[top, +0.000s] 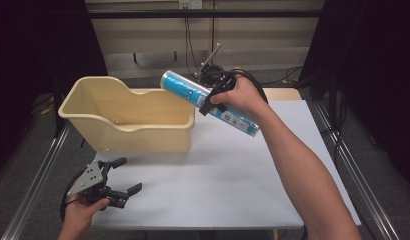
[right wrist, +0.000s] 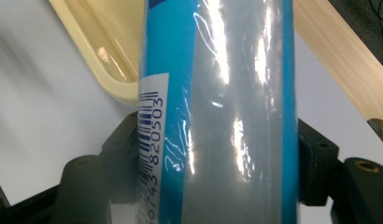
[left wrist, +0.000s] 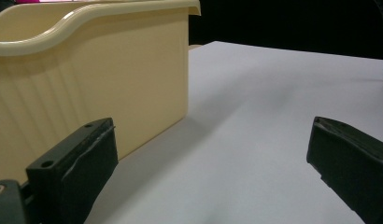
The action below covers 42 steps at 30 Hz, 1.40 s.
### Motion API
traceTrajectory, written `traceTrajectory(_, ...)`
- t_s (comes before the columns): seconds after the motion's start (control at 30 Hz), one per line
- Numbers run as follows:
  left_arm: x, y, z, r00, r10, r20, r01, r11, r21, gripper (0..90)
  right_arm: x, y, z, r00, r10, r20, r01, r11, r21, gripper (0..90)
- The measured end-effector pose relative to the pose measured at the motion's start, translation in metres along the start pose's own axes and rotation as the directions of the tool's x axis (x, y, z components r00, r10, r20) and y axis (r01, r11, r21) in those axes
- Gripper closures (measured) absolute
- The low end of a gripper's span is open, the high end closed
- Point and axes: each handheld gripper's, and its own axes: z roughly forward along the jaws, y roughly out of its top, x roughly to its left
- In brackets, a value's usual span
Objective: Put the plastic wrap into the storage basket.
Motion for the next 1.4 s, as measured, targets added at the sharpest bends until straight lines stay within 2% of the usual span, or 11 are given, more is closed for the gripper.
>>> traceTrajectory(0.3, 0.000, 0.000, 0.000, 0.9999, 0.011, 0.007, -0.011, 0.9999, 0.007, 1.8, 0.002, 0.009, 0.012, 0.9984, -0.049, -0.027, 0.049, 0.999, -0.002, 32.0)
traceTrajectory(0.33, 0.000, 0.000, 0.000, 1.0000, 0.000, 0.004, 0.000, 1.0000, 0.001, 1.8, 0.002, 0.010, 0.013, 0.9977, -0.063, -0.028, 0.062, 0.998, -0.002, 32.0)
traceTrajectory(0.6, 0.000, 0.000, 0.001, 0.9999, 0.007, 0.008, -0.007, 1.0000, 0.002, 1.9, 0.001, 0.018, 0.019, 0.9911, -0.128, -0.035, 0.128, 0.992, -0.001, 32.0)
traceTrajectory(0.67, 0.000, 0.000, 0.001, 0.9999, 0.007, 0.011, -0.007, 0.9999, 0.008, 1.9, 0.002, 0.021, 0.022, 0.9878, -0.148, -0.050, 0.148, 0.989, 0.002, 32.0)
traceTrajectory(0.7, 0.001, 0.000, 0.000, 0.9995, 0.010, 0.030, -0.011, 0.9997, 0.024, 1.9, 0.004, 0.024, 0.025, 0.9829, -0.178, -0.045, 0.179, 0.984, 0.012, 32.0)
traceTrajectory(0.83, 0.000, 0.000, 0.000, 0.9998, 0.010, 0.019, -0.010, 0.9998, 0.014, 1.9, 0.003, 0.028, 0.031, 0.9804, -0.188, -0.057, 0.189, 0.982, 0.004, 31.9)
traceTrajectory(0.9, 0.000, 0.000, 0.000, 0.9999, 0.008, 0.007, -0.008, 1.0000, 0.004, 2.0, 0.003, 0.033, 0.036, 0.9730, -0.220, -0.070, 0.220, 0.975, -0.003, 31.9)
traceTrajectory(1.07, 0.000, -0.001, 0.000, 1.0000, 0.003, 0.006, -0.004, 1.0000, 0.007, 2.1, 0.004, 0.042, 0.043, 0.9648, -0.251, -0.077, 0.253, 0.967, 0.013, 31.9)
traceTrajectory(1.2, 0.000, -0.001, 0.000, 0.9999, 0.007, 0.009, -0.007, 0.9999, 0.008, 2.1, 0.003, 0.047, 0.045, 0.9638, -0.254, -0.081, 0.255, 0.967, 0.000, 31.9)
traceTrajectory(1.33, 0.000, -0.002, 0.000, 1.0000, -0.002, 0.007, 0.002, 1.0000, 0.006, 2.2, 0.007, 0.055, 0.049, 0.9497, -0.300, -0.091, 0.301, 0.954, 0.004, 31.9)
traceTrajectory(1.4, 0.002, -0.001, -0.002, 0.9997, 0.005, 0.025, -0.006, 0.9997, 0.025, 2.2, 0.008, 0.056, 0.050, 0.9480, -0.304, -0.095, 0.305, 0.952, 0.005, 31.9)
